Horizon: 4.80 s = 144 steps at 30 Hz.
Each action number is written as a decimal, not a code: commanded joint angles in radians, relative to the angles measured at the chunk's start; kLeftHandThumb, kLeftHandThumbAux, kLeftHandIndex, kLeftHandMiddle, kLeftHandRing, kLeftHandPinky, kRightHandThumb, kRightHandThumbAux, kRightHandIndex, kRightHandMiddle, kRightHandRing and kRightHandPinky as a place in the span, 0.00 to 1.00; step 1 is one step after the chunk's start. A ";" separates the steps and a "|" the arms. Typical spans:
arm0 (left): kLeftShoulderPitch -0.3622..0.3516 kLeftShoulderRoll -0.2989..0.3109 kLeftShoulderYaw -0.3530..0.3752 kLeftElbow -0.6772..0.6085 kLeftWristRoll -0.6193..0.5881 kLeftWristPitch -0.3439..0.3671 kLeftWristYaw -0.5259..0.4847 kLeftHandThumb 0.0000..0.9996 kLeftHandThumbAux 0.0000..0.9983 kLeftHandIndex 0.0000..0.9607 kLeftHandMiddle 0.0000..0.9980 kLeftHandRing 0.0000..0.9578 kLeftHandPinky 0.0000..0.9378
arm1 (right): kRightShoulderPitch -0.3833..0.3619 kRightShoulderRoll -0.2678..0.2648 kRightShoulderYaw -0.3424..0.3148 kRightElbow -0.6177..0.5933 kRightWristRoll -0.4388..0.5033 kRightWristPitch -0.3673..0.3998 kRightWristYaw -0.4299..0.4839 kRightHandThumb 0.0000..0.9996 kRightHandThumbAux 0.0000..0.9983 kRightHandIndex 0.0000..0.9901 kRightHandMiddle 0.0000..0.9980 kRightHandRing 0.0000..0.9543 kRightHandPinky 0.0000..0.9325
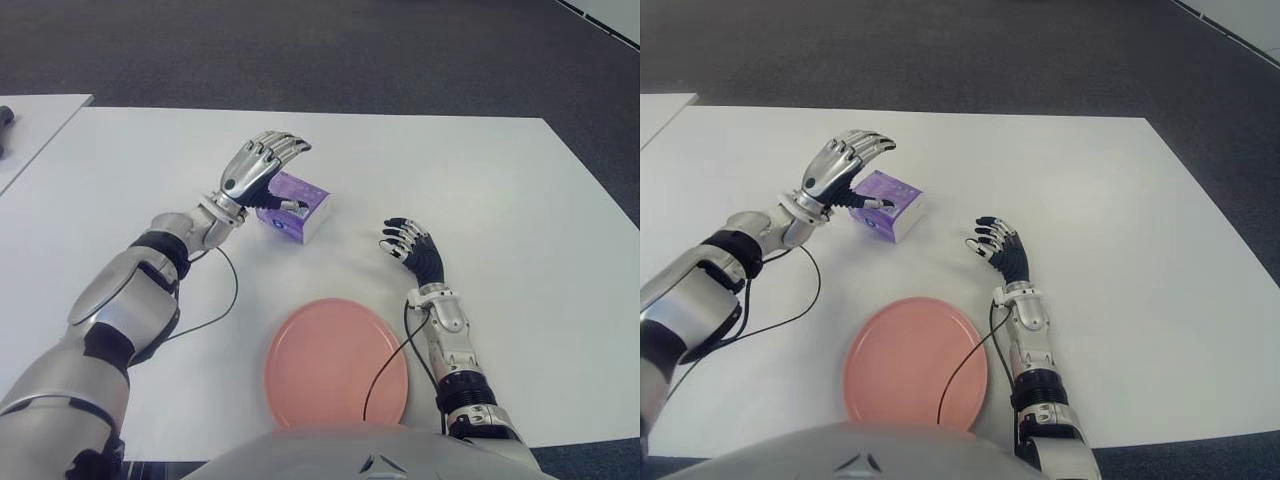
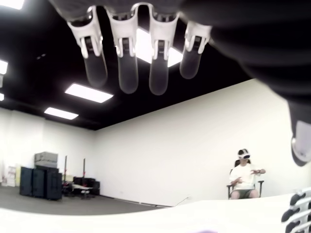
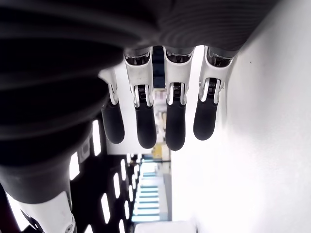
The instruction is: Put the tissue paper into the plate.
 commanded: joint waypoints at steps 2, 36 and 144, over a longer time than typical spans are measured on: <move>-0.022 0.012 -0.023 0.024 0.042 0.044 -0.031 0.43 0.43 0.16 0.20 0.18 0.11 | 0.050 0.009 0.007 0.056 -0.003 0.051 0.001 0.44 0.76 0.29 0.32 0.32 0.34; -0.050 -0.006 -0.130 0.097 0.145 0.167 -0.217 0.31 0.40 0.08 0.09 0.05 0.01 | 0.062 0.012 0.004 0.050 0.008 0.057 0.000 0.47 0.75 0.30 0.32 0.33 0.36; 0.051 -0.136 -0.141 0.169 0.091 0.314 -0.399 0.37 0.20 0.00 0.00 0.00 0.00 | 0.102 -0.020 0.029 0.033 -0.012 0.005 0.042 0.68 0.73 0.41 0.34 0.33 0.33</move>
